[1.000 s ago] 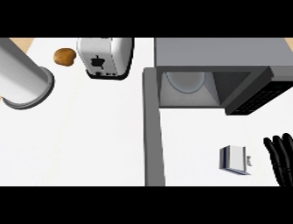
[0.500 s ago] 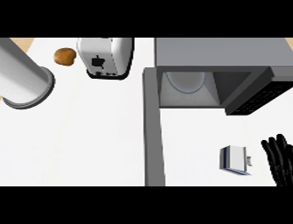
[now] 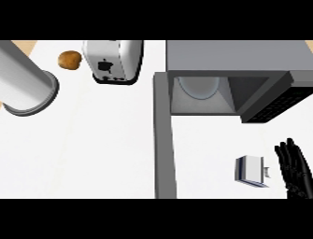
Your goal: Pick up the milk, place it into the microwave and close the microwave
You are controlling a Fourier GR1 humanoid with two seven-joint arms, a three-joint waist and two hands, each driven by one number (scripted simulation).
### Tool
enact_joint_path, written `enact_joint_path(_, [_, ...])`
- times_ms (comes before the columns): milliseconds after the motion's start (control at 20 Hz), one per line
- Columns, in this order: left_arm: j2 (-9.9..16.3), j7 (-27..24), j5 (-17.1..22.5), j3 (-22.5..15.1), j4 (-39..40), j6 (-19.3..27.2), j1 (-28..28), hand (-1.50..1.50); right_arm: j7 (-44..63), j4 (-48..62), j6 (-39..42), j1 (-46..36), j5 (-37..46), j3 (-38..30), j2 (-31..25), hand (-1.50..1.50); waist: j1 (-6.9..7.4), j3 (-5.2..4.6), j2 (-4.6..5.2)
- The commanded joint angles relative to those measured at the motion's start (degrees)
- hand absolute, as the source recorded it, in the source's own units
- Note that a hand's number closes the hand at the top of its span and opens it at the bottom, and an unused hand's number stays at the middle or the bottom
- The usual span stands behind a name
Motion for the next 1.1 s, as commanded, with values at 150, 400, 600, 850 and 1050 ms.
enact_joint_path(150, [-0.69,1.99,3.32,2.90,-2.19,-2.93,2.44,-1.50,-4.14,11.97,-1.40,-5.08,-1.27,-5.41,0.51,-1.50,0.14,0.00,0.02])
enact_joint_path(400, [-4.69,1.56,0.23,0.94,-5.15,-3.00,3.48,-1.50,-13.22,20.07,1.39,-3.79,-4.93,-12.34,-2.56,-1.50,-0.02,0.02,0.02])
enact_joint_path(600, [-0.04,0.50,8.95,8.66,-0.58,-8.37,5.29,-1.50,-15.82,29.16,5.24,-8.45,-7.02,-15.98,-6.20,-1.50,0.38,0.01,-0.01])
enact_joint_path(850, [-3.62,4.38,7.57,7.52,-6.04,-6.42,5.31,-1.50,-22.20,33.94,5.23,-7.46,-4.60,-14.20,-3.88,-1.50,0.09,0.01,0.00])
enact_joint_path(1050, [0.03,5.84,9.04,8.92,-1.68,-5.06,-0.24,-1.50,-26.22,47.06,5.10,-15.97,-4.34,-16.23,-4.23,-1.50,0.10,0.03,0.08])
